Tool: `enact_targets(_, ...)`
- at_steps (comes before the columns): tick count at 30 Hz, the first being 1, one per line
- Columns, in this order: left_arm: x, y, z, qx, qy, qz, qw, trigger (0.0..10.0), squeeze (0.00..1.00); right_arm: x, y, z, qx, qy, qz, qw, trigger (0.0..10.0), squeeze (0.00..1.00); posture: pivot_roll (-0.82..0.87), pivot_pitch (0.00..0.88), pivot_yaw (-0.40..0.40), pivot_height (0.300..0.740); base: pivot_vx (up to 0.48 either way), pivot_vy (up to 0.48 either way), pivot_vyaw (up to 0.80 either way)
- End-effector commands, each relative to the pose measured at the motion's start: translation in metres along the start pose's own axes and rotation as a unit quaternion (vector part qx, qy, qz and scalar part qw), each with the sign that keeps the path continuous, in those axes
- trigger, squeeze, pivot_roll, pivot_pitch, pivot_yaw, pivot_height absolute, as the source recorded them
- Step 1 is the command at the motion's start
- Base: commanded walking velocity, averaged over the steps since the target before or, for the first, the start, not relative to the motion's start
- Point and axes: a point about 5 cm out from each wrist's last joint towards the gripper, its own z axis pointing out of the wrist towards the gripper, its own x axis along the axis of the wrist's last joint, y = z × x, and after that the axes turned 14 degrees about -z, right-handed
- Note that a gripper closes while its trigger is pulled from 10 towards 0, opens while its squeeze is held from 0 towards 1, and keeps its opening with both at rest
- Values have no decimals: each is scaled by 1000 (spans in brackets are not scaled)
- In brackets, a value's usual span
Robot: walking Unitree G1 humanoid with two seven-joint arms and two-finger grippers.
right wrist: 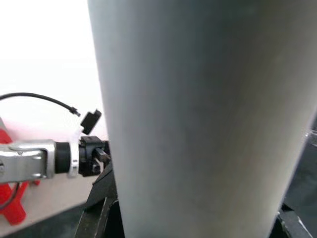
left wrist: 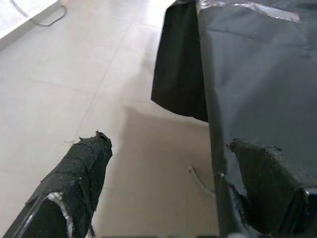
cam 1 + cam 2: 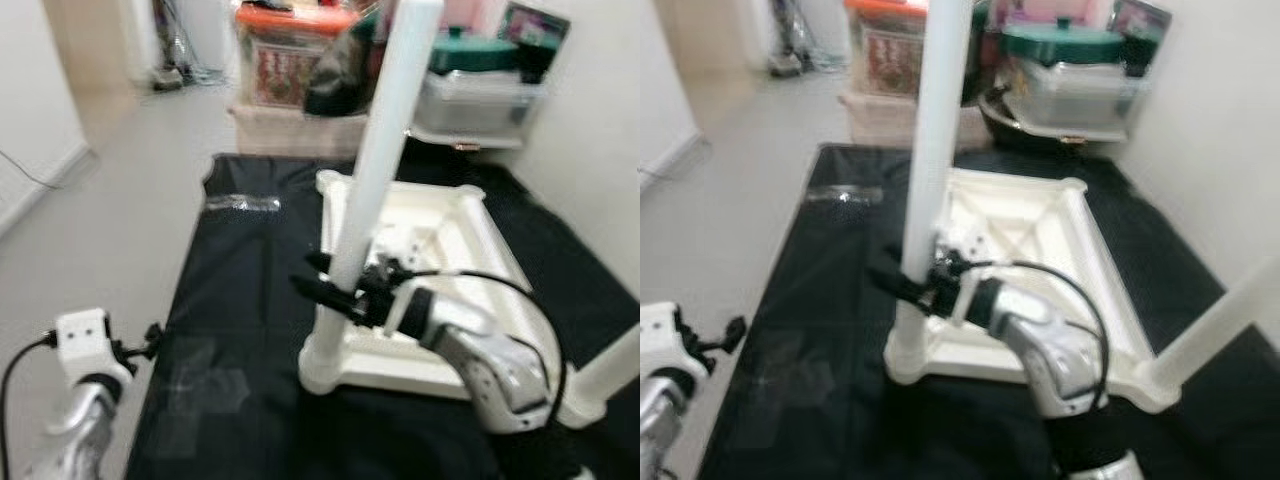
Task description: Building children table
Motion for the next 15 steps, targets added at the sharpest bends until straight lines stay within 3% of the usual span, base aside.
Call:
enact_targets(1, -4, 3, -1, -2, -4, 0, 1000, 10000, 0, -9, -4, 1, 9, -10, 28, 1000, 0, 0, 1, 0, -67, 740, 0, 0, 0)
enact_targets(12, -6, 2, -2, -1, -7, 2, 1000, 10000, 0, -3, -3, -1, 6, 10, 22, 1000, 0, 0, 0, 0, -65, 740, 0, 0, 0)
enact_targets(15, -6, 2, 0, -1, -9, 2, 1000, 10000, 0, 1, -3, -1, 20, 13, -29, 999, 0, 0, -8, 0, -54, 740, 0, 0, 0)
